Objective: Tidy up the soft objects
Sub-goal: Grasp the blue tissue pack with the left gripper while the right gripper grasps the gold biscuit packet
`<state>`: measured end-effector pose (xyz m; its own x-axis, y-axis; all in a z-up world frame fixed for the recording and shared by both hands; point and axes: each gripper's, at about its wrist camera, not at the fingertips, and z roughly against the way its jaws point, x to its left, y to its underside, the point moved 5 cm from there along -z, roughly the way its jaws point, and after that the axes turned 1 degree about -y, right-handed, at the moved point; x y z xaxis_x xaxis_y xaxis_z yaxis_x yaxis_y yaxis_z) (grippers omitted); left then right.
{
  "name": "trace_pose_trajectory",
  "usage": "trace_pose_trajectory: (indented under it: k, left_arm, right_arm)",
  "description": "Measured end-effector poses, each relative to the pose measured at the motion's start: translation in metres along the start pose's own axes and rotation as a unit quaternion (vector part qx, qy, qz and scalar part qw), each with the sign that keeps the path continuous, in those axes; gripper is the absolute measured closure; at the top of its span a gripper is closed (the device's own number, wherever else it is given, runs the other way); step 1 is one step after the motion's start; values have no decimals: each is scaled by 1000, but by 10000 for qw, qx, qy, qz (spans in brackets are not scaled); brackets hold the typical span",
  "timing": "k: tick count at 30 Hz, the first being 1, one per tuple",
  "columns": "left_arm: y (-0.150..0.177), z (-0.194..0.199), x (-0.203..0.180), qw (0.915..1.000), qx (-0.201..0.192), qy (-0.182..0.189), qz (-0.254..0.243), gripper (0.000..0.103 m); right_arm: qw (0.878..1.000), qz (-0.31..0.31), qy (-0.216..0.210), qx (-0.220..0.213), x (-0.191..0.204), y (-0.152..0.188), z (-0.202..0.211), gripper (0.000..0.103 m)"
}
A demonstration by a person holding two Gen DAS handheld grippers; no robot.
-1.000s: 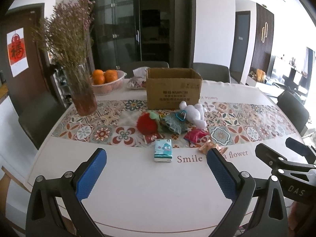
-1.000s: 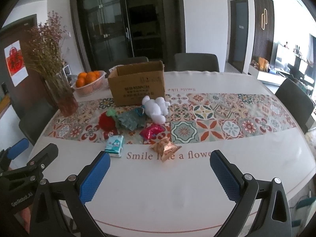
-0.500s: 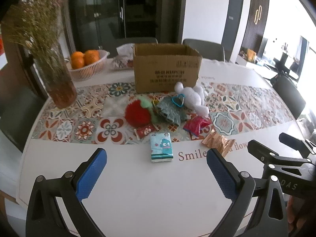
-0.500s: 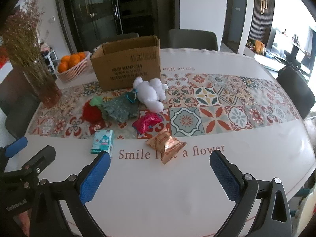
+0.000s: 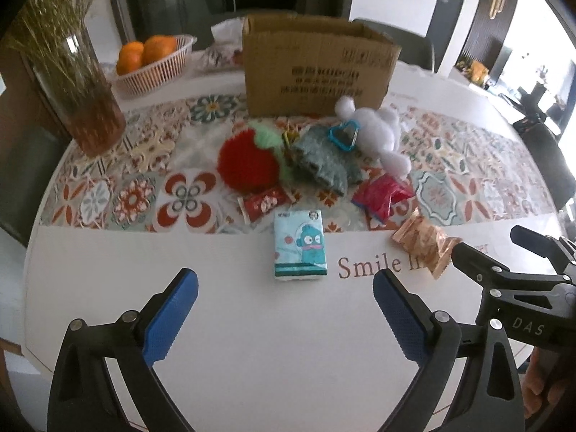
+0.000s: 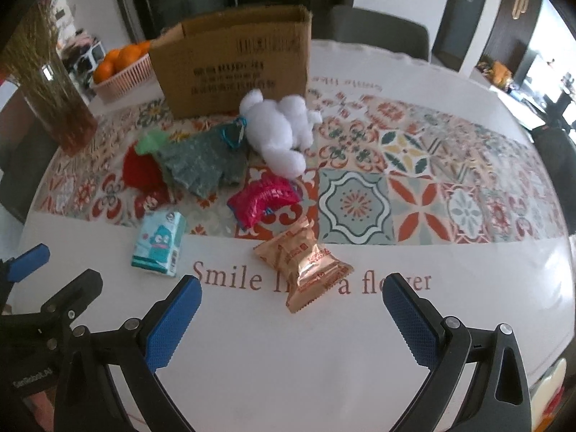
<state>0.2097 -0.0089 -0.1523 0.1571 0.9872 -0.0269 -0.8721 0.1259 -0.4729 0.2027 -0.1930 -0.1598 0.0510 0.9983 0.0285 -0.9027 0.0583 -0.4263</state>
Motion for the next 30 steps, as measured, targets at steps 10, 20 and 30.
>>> trace_pose_trajectory:
  k: [10, 20, 30]
  left_arm:
    - [-5, -52, -14, 9983, 517, -218, -154, 8]
    - [-11, -93, -21, 9958, 834, -292, -246, 16]
    - [-16, -118, -27, 9944, 976, -254, -331, 29]
  right_arm:
    - [9968, 462, -128, 647, -7, -4, -57, 1]
    - [9912, 668, -348, 1086, -10, -7, -97, 10]
    - [9882, 578, -433, 1354, -9, 1, -124, 21]
